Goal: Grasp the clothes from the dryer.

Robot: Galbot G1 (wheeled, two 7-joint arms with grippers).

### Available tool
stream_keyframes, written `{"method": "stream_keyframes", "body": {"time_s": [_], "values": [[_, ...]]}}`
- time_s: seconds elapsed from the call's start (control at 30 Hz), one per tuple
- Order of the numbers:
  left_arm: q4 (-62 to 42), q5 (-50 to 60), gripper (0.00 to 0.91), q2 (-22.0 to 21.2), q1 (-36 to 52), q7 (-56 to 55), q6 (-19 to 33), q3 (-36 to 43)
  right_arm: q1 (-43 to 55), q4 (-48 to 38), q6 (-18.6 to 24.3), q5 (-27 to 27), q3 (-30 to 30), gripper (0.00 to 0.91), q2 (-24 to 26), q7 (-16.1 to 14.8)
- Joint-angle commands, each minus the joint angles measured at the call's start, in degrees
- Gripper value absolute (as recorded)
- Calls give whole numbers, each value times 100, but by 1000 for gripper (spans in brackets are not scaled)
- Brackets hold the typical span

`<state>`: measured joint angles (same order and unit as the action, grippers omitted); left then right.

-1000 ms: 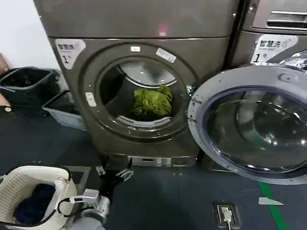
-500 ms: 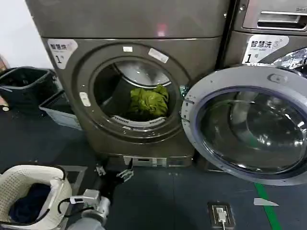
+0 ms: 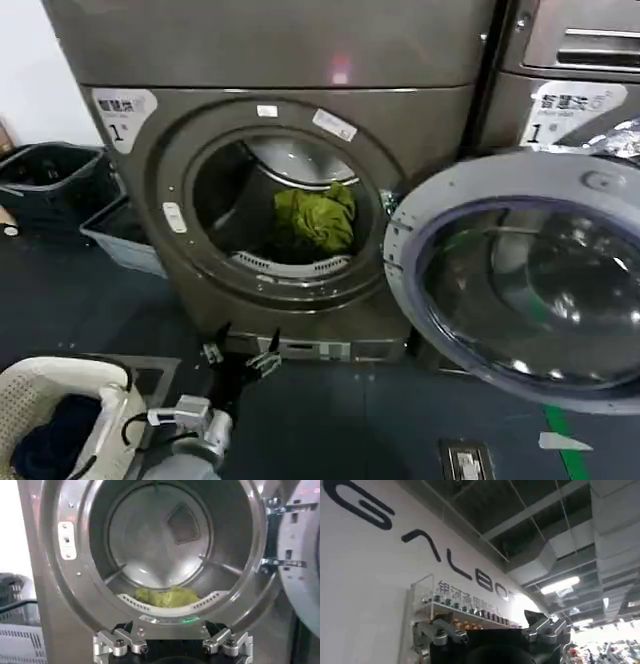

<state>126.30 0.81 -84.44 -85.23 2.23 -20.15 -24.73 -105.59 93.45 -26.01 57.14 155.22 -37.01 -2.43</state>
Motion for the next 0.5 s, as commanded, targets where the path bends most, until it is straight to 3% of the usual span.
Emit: {"method": "stream_keyframes", "body": {"time_s": [0.03, 0.5], "values": [[-8, 6, 907, 0, 13, 12, -9, 13, 12, 0, -1, 47, 3, 907, -8, 13], [-6, 23, 907, 22, -1, 49, 4, 24, 51, 0, 7, 40, -34, 907, -31, 16]]}}
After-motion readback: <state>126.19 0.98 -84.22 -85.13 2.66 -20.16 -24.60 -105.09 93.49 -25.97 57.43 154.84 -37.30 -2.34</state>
